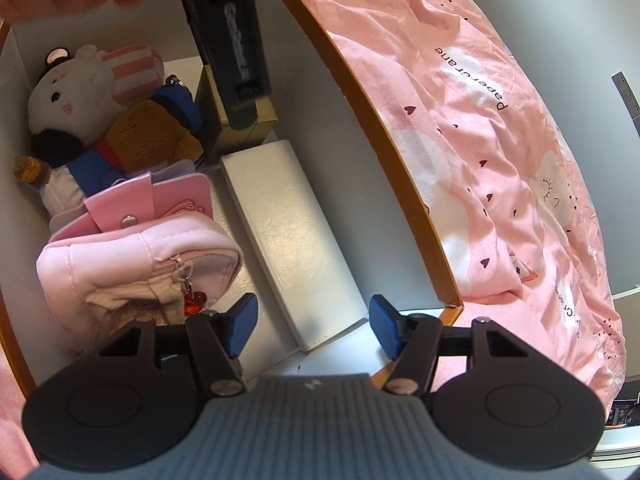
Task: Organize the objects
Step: 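Lower the white box and gold box into the box and open both tools, then withdraw both tools and reach toward the yellow tape measure and crochet fruit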
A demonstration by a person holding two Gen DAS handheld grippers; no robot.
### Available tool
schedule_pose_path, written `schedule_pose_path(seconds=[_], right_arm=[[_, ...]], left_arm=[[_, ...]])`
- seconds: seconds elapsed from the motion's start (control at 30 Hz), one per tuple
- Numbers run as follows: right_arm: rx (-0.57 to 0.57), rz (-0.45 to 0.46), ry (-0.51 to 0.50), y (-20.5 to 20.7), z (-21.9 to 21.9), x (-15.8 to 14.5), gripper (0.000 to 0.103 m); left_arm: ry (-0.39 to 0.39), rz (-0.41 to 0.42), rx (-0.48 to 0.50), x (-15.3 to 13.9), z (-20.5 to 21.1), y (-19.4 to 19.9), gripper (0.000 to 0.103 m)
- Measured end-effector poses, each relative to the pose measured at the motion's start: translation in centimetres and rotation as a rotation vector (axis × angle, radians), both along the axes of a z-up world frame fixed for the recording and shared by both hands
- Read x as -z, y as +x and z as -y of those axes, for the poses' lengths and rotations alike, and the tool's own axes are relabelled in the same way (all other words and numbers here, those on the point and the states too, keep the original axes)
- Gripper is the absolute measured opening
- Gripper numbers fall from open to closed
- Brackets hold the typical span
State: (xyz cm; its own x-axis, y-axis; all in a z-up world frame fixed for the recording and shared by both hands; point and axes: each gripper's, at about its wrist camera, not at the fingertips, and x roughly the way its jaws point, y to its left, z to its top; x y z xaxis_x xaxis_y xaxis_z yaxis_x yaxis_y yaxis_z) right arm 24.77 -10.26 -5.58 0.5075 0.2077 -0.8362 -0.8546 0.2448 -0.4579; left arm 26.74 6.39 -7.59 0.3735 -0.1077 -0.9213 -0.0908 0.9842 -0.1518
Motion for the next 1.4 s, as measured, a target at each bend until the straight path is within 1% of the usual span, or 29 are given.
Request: schedule_pose_path(seconds=[0.03,0.07,0.1,0.17,0.23,0.33,0.4,0.47,0.57,0.63,0.7,0.8,0.9,1.0,1.07,1.17,1.23,1.3,1.4], right_arm=[[-0.002,0.004,-0.002,-0.1,0.0,0.0,0.063],[-0.004,0.006,-0.003,-0.1,0.0,0.1,0.063],[-0.004,0.007,-0.003,-0.1,0.0,0.1,0.063],[-0.003,0.007,-0.003,-0.2,-0.1,0.1,0.063],[-0.005,0.008,-0.004,-0.2,-0.1,0.1,0.063],[-0.011,0.009,-0.007,-0.4,-0.3,0.2,0.063],[-0.011,0.012,-0.006,-0.5,-0.4,0.0,0.063],[-0.006,0.013,0.0,-0.6,-0.5,-0.2,0.063],[0.006,0.012,0.014,-0.8,-0.5,-0.7,0.063],[0.02,0.009,0.035,-1.1,-0.3,-1.4,0.062],[0.044,0.004,0.066,-1.5,-0.1,-2.4,0.062],[0.098,-0.003,0.149,-2.8,0.7,-4.4,0.062],[0.138,-0.022,0.275,-4.9,1.6,-6.6,0.063],[0.184,-0.049,0.412,-7.6,2.7,-8.3,0.063],[0.224,-0.095,0.497,-9.6,3.4,-8.8,0.063],[0.262,-0.162,0.586,-12.6,4.1,-8.2,0.063],[0.299,-0.192,0.606,-14.5,4.2,-7.1,0.063],[0.343,-0.238,0.62,-16.0,4.4,-5.8,0.063],[0.428,-0.311,0.61,-17.6,4.7,-3.3,0.062]], left_arm=[[0.002,-0.009,0.0,-0.2,-0.2,-0.1,0.051],[0.0,-0.011,-0.003,-0.3,-0.4,-0.2,0.044],[-0.01,-0.009,-0.007,-0.4,-0.6,-0.4,0.043],[-0.019,-0.007,-0.023,-0.3,-1.0,-0.4,0.037],[-0.03,0.015,-0.033,-0.2,-1.1,-0.5,0.033],[-0.018,0.042,-0.03,-0.1,-0.6,-0.1,0.032],[-0.005,0.044,-0.021,-0.2,-0.4,0.2,0.032],[-0.012,0.037,-0.014,-0.2,-0.6,0.3,0.032],[-0.023,0.049,0.006,-0.3,-0.8,0.0,0.033],[-0.004,0.074,0.01,-1.1,-0.7,-0.8,0.033],[0.015,0.118,0.044,-2.5,-0.3,-2.1,0.033],[0.044,0.211,0.109,-5.2,0.6,-5.1,0.034],[0.075,0.291,0.186,-7.5,1.9,-8.9,0.035],[0.064,0.329,0.262,-8.8,2.9,-12.7,0.036],[0.05,0.327,0.292,-8.9,3.4,-15.0,0.037],[0.027,0.277,0.303,-8.0,3.9,-17.6,0.039],[0.041,0.252,0.302,-7.1,4.1,-19.3,0.039],[0.077,0.23,0.292,-6.0,4.4,-20.6,0.039],[0.096,0.171,0.286,-4.0,4.5,-22.3,0.039]])
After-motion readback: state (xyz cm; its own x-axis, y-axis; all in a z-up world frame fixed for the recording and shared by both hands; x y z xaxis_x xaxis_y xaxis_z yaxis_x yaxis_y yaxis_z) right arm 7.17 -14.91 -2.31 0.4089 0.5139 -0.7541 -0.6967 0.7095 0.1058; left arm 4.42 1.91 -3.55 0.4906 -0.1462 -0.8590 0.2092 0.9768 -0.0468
